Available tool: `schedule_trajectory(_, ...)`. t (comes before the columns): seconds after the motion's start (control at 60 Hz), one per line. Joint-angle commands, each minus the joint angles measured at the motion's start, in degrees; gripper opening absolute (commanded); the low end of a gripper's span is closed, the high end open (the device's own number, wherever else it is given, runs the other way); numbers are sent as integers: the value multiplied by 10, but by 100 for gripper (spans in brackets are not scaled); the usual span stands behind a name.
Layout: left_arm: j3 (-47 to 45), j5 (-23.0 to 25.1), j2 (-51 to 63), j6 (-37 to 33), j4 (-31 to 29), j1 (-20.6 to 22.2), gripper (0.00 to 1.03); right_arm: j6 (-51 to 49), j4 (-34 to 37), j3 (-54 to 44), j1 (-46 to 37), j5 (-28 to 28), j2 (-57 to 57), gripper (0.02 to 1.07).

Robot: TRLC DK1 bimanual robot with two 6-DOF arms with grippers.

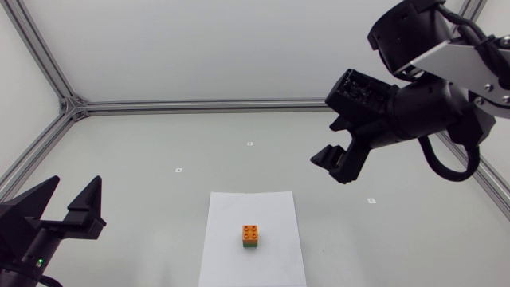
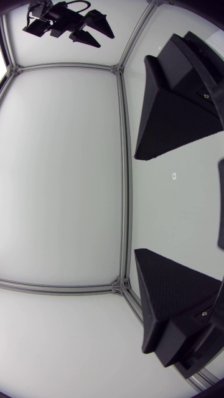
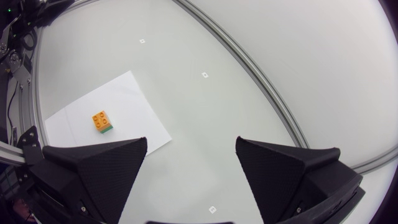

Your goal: Pick up the orange 2x2 brick with the right arm and stack it on top of the green 2x2 brick in the center

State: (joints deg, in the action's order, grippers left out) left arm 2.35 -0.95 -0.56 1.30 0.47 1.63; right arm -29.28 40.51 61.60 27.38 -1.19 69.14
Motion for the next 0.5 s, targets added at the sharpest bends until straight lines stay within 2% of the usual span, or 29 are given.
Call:
schedule_trajectory(0.0,-23,2,-2,-3,-6,0,99,17,-30,-49,-48,3,-39,103)
schedule_trajectory(0.483,-23,2,-2,-3,-6,0,99,33,-185,-211,-261,-31,-190,103)
